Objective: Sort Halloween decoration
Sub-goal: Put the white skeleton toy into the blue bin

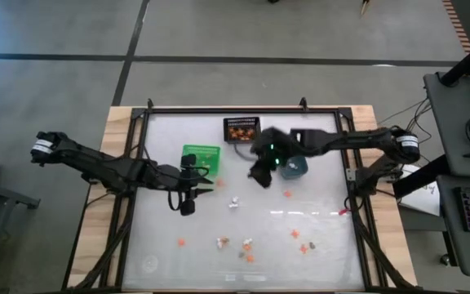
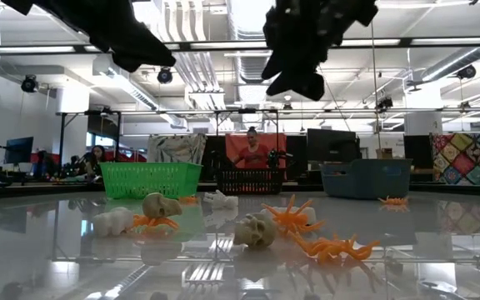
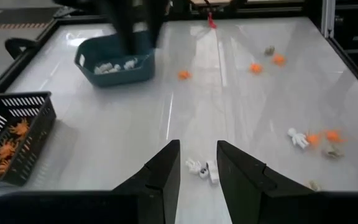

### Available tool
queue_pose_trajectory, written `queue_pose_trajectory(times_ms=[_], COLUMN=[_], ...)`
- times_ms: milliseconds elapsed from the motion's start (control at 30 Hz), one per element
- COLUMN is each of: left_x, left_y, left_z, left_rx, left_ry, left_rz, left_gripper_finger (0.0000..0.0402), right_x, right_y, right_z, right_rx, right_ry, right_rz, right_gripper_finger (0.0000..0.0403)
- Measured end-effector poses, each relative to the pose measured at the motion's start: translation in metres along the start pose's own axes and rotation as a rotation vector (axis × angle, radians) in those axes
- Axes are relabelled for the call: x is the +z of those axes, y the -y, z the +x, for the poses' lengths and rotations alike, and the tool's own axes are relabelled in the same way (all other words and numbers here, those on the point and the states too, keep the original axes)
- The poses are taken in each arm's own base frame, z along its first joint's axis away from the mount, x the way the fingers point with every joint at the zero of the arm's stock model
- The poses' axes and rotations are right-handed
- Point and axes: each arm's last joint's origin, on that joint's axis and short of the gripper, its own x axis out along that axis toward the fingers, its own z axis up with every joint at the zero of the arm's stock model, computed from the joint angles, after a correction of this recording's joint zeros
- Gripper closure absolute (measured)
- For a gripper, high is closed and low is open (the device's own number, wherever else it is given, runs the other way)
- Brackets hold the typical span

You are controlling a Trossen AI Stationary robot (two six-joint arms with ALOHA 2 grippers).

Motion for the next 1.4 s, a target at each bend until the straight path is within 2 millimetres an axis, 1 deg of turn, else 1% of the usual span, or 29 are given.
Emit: queue_pose_trajectory(times_ms=[167,267,433,567,667,833,1067,1167,1400], left_x=[-0.002,-0.002,-0.001,0.001,0.004,0.007,0.007,0.007,0.009], left_y=[0.002,0.002,0.002,0.002,0.003,0.003,0.003,0.003,0.003], left_z=[0.005,0.005,0.006,0.006,0.006,0.005,0.005,0.005,0.005], left_rx=[-0.002,-0.002,-0.003,-0.005,-0.006,-0.007,-0.007,-0.007,-0.009], left_ry=[-0.014,-0.010,0.003,0.022,0.045,0.078,0.083,0.084,0.096], left_rz=[-0.008,-0.009,-0.013,-0.016,-0.009,0.005,0.009,0.009,-0.013], left_gripper_finger=[0.0313,0.0313,0.0313,0.0313,0.0313,0.0313,0.0313,0.0313,0.0313], right_x=[-0.027,-0.043,-0.066,-0.080,-0.088,-0.097,-0.104,-0.106,-0.112], right_y=[-0.042,-0.063,-0.091,-0.106,-0.111,-0.114,-0.120,-0.126,-0.141], right_z=[0.016,0.025,0.032,0.036,0.039,0.051,0.074,0.083,0.110], right_rx=[0.076,0.099,0.078,0.067,-0.013,-0.098,-0.125,-0.134,-0.178], right_ry=[-0.104,-0.141,-0.160,-0.173,-0.169,-0.258,-0.337,-0.370,-0.455], right_rz=[-0.210,-0.318,-0.444,-0.482,-0.479,-0.419,-0.438,-0.455,-0.491], right_gripper_finger=[0.0268,0.0271,0.0269,0.0269,0.0269,0.0268,0.0268,0.0268,0.0268])
